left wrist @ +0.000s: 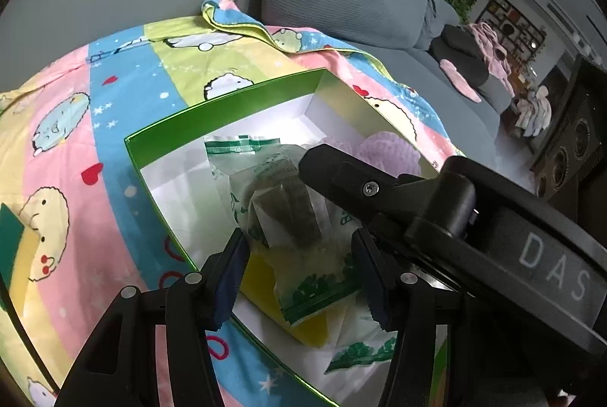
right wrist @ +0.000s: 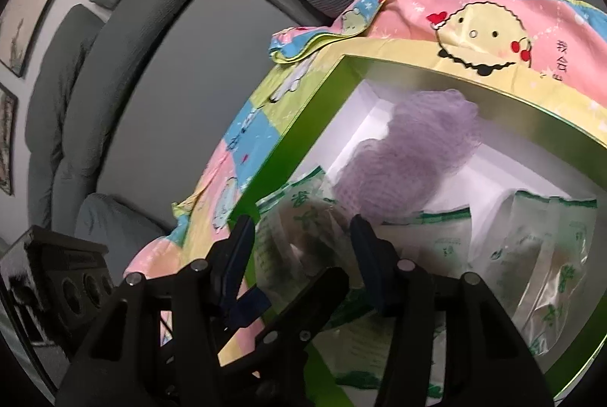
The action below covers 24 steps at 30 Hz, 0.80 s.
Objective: Organize objects
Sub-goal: 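Carry the bag over the white box and lower it inside, then open the right gripper and move it to the green-and-yellow sponge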
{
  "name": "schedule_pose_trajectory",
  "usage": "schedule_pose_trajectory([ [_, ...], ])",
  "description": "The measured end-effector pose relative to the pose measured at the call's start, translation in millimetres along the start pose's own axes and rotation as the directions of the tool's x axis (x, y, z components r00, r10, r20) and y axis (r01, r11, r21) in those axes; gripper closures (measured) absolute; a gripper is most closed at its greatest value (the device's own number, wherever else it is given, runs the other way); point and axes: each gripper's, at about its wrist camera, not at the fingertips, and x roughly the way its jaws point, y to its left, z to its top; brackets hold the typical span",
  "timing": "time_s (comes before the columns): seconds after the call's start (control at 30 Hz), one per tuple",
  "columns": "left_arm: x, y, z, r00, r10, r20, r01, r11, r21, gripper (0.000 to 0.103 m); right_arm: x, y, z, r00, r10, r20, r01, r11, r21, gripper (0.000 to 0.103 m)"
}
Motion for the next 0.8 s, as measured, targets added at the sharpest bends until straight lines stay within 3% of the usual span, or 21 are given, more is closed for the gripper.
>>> schedule_pose_trajectory([
  [0.37,-21,7,2,1.000,0.025,0.008,-0.024,1.000,-0.014,0.046,-13,-12,3,0.997,0.015,0.080,-0.021,0.997,0.079,0.049],
  [0.57,-54,29,-1,0.998,0.032,0.056,-0.027,0.996,-0.090,0.046,-29,-12,5,0.989,-0.008,0.150,-0.006,0.996,0.094,0.048],
  [0.7,-74,51,-13,0.993,0.090,0.074,-0.079,0.987,-0.141,0.046,-32,-2,3,0.988,0.022,0.155,-0.033,0.997,0.067,0.043],
  [0.8,-81,83,-27,0.985,0.162,0.055,-0.147,0.966,-0.211,0.039,-34,7,1,0.986,0.052,0.160,-0.061,0.997,0.049,0.042],
])
